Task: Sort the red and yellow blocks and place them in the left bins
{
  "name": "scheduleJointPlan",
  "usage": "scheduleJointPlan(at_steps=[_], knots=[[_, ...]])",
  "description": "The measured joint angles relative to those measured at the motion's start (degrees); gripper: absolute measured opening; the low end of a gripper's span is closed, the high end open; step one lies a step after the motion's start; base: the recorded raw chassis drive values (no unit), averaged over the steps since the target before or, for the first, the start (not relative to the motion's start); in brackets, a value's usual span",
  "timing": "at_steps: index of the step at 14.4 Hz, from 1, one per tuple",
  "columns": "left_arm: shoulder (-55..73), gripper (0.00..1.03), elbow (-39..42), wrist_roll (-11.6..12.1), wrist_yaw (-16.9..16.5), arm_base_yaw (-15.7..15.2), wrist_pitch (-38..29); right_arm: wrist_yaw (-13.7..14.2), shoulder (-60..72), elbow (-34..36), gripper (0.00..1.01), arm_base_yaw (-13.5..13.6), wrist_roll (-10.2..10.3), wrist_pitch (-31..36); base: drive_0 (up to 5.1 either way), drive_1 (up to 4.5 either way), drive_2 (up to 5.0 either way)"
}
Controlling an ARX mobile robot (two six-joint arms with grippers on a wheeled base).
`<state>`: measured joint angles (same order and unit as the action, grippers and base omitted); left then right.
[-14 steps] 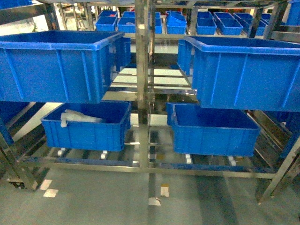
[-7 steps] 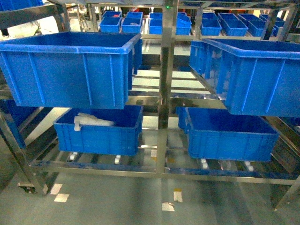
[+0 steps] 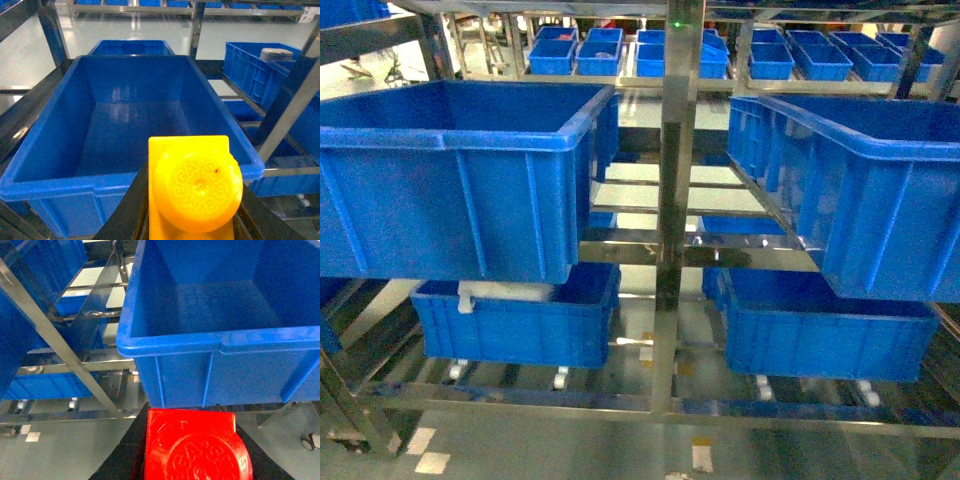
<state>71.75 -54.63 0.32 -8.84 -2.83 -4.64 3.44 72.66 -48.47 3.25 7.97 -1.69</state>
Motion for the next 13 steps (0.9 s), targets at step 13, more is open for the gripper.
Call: scheduleJointPlan(at_steps=[13], knots=[[0.52, 0.27, -0.07, 0.0, 0.04, -0.02, -0.11, 0.0, 0.35, 0.02, 0.27, 0.0, 0.0, -0.02, -0.1, 3.25, -3.4]])
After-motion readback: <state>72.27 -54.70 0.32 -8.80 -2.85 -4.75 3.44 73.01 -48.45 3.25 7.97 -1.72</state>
